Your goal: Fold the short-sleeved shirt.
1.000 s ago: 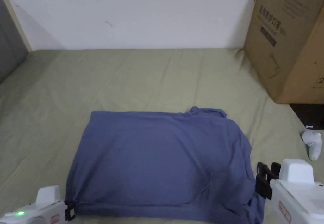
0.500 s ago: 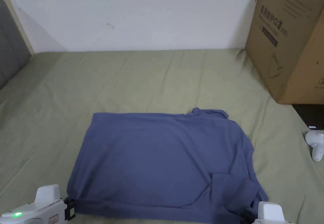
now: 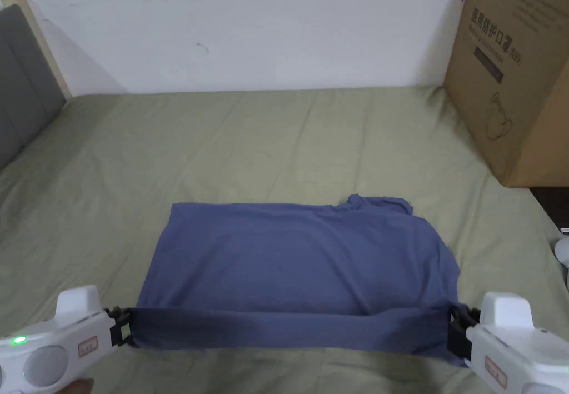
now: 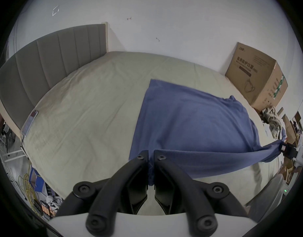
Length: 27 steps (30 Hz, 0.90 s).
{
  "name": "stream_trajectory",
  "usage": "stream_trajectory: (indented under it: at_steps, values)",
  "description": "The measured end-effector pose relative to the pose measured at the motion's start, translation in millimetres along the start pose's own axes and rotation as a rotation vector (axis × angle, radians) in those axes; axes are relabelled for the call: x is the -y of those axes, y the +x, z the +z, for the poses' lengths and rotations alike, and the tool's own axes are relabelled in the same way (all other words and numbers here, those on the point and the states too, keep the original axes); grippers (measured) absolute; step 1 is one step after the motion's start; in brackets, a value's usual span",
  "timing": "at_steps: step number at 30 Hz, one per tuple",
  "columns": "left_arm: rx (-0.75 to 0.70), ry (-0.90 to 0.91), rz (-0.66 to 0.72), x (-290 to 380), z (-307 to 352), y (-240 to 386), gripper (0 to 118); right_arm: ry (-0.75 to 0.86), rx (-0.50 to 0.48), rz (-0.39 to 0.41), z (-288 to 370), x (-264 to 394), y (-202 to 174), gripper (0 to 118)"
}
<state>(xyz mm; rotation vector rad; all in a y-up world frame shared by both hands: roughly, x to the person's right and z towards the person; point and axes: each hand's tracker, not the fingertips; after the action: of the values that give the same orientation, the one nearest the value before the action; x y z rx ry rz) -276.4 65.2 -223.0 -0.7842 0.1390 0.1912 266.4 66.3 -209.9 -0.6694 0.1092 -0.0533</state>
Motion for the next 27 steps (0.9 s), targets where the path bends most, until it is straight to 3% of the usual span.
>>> stream_trajectory:
  at_steps: [9, 18, 23, 27]
  values:
    - [-0.038, -0.036, -0.107, -68.0, -82.5, 23.6, 4, -0.079, 0.047, -0.006, -92.8, -55.6, 8.1, 3]
    - [-0.085, -0.219, -0.119, -64.7, -177.7, 33.5, 4, -0.27, 0.09, -0.035, -187.6, -51.6, 21.5, 3]
    - [-0.107, -0.261, -0.135, -53.2, -189.2, 36.7, 5, -0.335, 0.099, -0.047, -195.7, -42.0, 15.2, 4]
    - [-0.054, -0.265, -0.07, -69.0, -163.5, 46.2, 16, -0.294, 0.102, -0.047, -177.4, -55.5, 11.3, 8]
